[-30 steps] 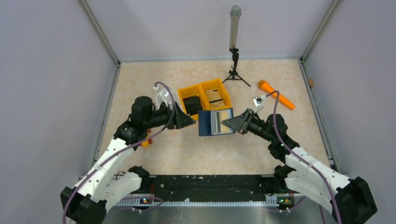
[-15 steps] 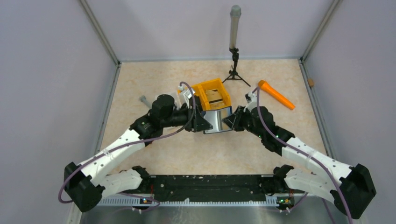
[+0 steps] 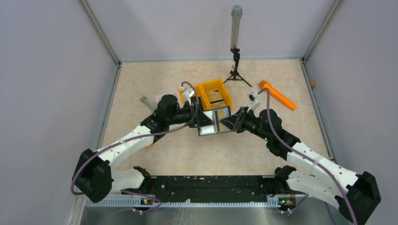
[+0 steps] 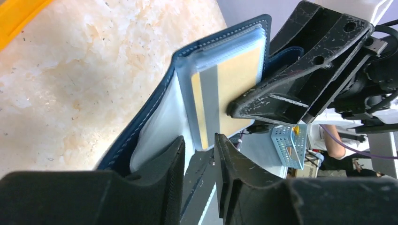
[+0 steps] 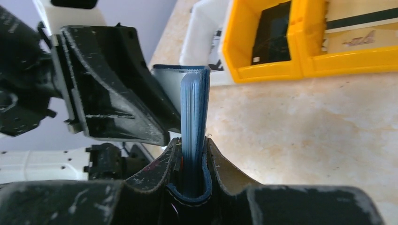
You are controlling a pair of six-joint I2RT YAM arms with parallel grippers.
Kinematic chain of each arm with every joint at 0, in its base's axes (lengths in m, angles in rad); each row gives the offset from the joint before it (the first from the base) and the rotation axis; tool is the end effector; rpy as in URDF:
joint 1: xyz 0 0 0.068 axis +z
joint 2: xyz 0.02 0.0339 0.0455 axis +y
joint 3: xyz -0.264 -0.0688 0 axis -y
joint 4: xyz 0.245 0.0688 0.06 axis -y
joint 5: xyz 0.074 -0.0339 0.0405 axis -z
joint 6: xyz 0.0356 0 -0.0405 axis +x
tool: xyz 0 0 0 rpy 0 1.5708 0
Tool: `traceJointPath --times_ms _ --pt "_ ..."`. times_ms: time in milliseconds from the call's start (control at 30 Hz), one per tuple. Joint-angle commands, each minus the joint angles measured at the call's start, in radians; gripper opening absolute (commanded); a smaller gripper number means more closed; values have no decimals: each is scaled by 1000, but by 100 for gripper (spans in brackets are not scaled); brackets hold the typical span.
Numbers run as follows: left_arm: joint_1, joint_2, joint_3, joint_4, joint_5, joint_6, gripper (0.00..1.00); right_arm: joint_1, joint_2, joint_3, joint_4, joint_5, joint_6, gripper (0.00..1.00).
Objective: Take the credit cards out of the card holder
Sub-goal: Remove the credit card from the card holder.
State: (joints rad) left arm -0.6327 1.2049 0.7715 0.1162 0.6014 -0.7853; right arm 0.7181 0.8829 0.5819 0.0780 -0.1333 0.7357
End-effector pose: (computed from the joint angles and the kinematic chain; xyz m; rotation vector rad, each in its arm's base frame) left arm 0.2069 -0.1767 0.2793 0.3081 2.1153 -1.4744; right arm 0.1556 0.1422 0.2780 -0.0866 1.9455 1.1291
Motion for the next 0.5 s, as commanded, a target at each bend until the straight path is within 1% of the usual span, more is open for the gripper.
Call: traceJointPath --times_ms 0,167,267,300,467 --pt "17 -3 -16 120 96 -26 31 7 -28 -52 205 -122 112 0" --pt "29 -42 -52 121 101 -32 27 7 9 -88 340 -197 202 0" --pt "66 -73 -106 237 154 -104 25 1 30 -101 389 -225 234 0" --pt "79 -81 -122 254 170 -118 24 -3 33 -103 398 -233 243 0" --pt "101 -90 -131 226 199 -106 25 -17 41 -115 451 -264 285 0"
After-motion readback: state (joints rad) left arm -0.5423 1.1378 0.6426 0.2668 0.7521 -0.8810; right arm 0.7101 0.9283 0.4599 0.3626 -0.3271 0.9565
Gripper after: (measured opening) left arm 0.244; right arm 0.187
